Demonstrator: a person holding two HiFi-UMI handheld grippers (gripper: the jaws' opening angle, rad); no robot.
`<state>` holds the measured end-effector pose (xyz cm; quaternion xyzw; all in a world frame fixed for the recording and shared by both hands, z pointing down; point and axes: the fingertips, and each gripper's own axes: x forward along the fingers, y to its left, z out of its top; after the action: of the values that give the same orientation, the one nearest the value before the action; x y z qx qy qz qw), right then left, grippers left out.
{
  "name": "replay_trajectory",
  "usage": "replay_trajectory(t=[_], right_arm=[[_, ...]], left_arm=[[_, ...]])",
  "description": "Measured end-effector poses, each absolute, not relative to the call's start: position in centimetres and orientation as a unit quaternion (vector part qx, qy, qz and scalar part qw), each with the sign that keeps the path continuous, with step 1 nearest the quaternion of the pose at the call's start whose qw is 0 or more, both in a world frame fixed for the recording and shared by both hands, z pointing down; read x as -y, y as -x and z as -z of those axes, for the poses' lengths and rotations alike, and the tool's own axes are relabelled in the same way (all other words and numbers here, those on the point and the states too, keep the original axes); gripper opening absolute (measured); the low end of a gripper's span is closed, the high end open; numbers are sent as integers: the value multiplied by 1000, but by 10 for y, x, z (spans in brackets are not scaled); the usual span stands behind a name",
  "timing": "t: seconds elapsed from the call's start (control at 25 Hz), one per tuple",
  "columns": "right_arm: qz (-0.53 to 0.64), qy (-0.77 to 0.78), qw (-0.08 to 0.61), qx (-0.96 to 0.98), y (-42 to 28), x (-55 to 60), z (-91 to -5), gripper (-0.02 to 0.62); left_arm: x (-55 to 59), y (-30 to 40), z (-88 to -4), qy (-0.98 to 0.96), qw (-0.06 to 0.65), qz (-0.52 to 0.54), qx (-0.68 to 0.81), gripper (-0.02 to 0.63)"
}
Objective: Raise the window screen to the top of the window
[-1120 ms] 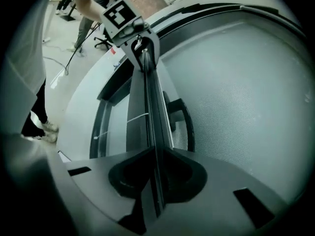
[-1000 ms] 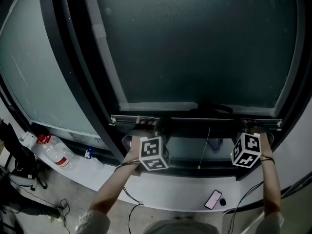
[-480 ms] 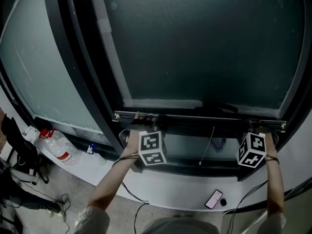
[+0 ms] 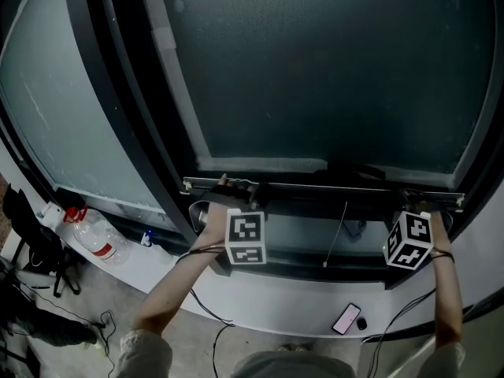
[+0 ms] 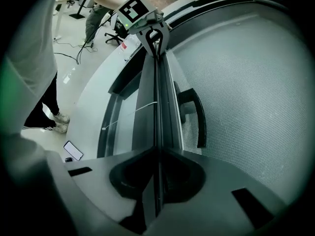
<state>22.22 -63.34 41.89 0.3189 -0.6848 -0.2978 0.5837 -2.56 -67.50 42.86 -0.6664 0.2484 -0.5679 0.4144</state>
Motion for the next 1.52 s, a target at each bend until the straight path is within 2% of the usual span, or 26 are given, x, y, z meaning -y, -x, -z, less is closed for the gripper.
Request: replay_trajectory(t=[0.28, 0.76, 0.88, 1.24, 1.52], right_arm=[[290, -294, 604, 681, -222, 635, -418, 25], [141, -205, 676, 694, -222, 632, -419, 17], [94, -181, 671, 713, -223, 628, -426, 17], [163, -210, 669, 694, -216, 632, -412, 17], [224, -256, 654, 675, -218, 636, -359, 17]], left_arm=[[676, 26, -432, 679, 361, 596, -229, 26], [673, 27, -435, 723, 265, 617, -160, 18], [671, 26, -437, 735, 249, 615, -138, 18], [672, 28, -431, 733, 266, 603, -166, 18], [679, 27, -376, 712, 310, 592, -215, 18]])
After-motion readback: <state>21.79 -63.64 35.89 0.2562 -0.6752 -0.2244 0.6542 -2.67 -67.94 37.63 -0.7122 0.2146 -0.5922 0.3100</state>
